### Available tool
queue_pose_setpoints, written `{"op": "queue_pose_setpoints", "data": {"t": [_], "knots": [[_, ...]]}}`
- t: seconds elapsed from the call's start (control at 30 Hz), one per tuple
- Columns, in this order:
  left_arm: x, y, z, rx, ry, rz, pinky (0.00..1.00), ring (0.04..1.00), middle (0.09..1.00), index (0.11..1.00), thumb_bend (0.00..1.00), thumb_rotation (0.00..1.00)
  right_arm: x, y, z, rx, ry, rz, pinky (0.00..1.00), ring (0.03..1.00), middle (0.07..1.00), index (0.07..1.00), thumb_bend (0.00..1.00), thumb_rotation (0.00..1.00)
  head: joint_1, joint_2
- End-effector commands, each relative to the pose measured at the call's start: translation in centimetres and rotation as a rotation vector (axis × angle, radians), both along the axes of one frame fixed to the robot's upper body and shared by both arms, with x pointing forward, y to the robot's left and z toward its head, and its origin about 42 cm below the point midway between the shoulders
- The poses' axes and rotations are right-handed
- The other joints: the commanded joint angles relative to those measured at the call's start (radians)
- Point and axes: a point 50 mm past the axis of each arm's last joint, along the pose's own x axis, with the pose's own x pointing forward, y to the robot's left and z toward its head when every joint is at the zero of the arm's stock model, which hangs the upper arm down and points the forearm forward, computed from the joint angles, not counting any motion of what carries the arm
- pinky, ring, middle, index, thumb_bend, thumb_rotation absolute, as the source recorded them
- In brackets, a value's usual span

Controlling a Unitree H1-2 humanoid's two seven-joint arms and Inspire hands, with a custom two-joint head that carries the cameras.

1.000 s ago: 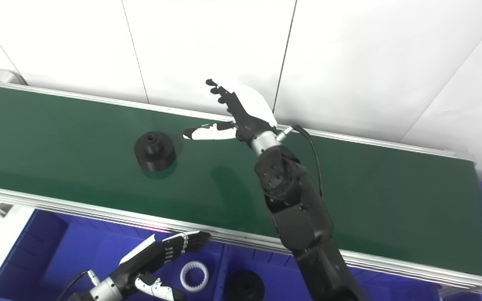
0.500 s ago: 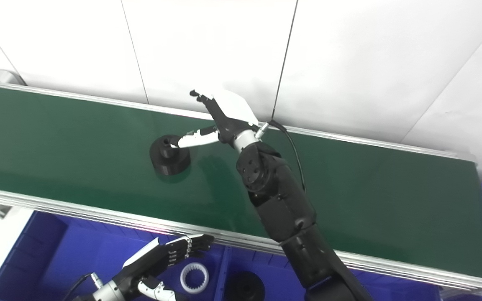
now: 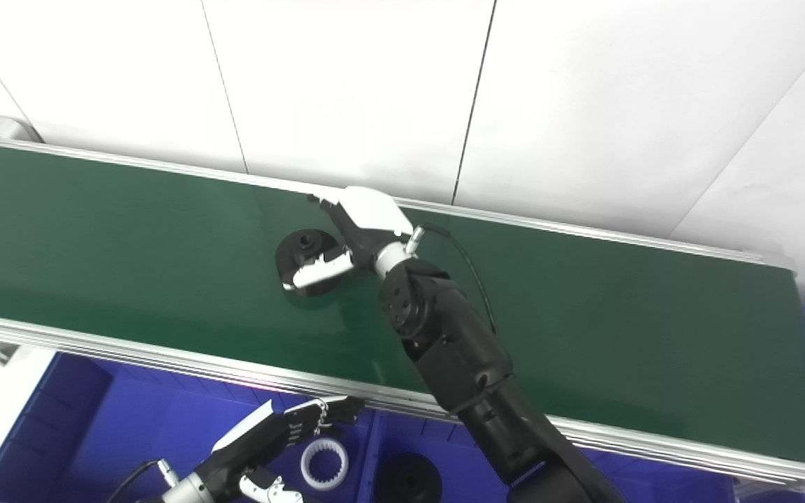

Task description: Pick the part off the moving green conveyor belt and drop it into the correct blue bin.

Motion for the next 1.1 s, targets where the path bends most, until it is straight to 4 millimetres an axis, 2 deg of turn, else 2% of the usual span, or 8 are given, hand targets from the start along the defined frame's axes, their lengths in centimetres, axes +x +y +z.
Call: {"op": "queue_pose_setpoints", "data": {"t": [0.0,0.33,0.4,0.43,0.47,0.5,0.67,1.07], "knots": [[0.1,0.0,0.9,-0.015,-0.058,0.003,0.78,0.855,0.879,0.859,1.00,0.38,0.5,1.0,1.9,0.022,-0.076,0.038,0.74,0.830,0.872,0.911,0.96,0.46,0.002,0.001],[-0.1,0.0,1.0,-0.032,-0.057,0.011,0.80,0.865,0.883,0.857,1.00,0.36,-0.4,0.2,-0.4,-0.050,-0.005,0.015,0.67,0.814,0.872,0.901,0.98,0.29,0.001,0.025],[-0.2,0.0,1.1,-0.037,-0.056,0.012,0.81,0.873,0.887,0.861,1.00,0.35,-0.5,0.2,-0.6,-0.059,-0.010,0.009,0.54,0.665,0.743,0.838,0.80,0.08,0.001,0.026],[-0.2,0.0,1.1,-0.036,-0.057,0.010,0.81,0.873,0.888,0.862,1.00,0.35,-0.6,0.1,-0.7,-0.062,-0.025,0.008,0.52,0.647,0.726,0.830,0.79,0.06,0.001,0.031],[-0.2,0.0,1.1,-0.034,-0.058,0.010,0.82,0.876,0.890,0.864,1.00,0.35,-0.6,0.1,-0.8,-0.062,-0.045,0.006,0.47,0.577,0.611,0.778,0.67,0.03,0.001,0.031],[-0.3,0.0,1.2,-0.035,-0.058,0.010,0.82,0.878,0.892,0.865,1.00,0.36,-0.6,0.0,-0.8,-0.058,-0.069,0.004,0.42,0.494,0.542,0.671,0.59,0.02,0.000,0.032],[-0.2,0.2,1.3,-0.036,-0.062,0.005,0.84,0.888,0.900,0.876,1.00,0.35,-0.9,-0.3,-0.8,-0.053,-0.159,0.009,0.27,0.388,0.452,0.532,0.52,0.00,-0.006,0.040],[0.0,0.5,1.6,-0.043,-0.066,-0.002,0.85,0.892,0.905,0.879,1.00,0.33,-2.2,-1.1,0.3,-0.031,-0.249,0.001,0.24,0.364,0.462,0.543,0.51,0.00,-0.030,0.061]]}}
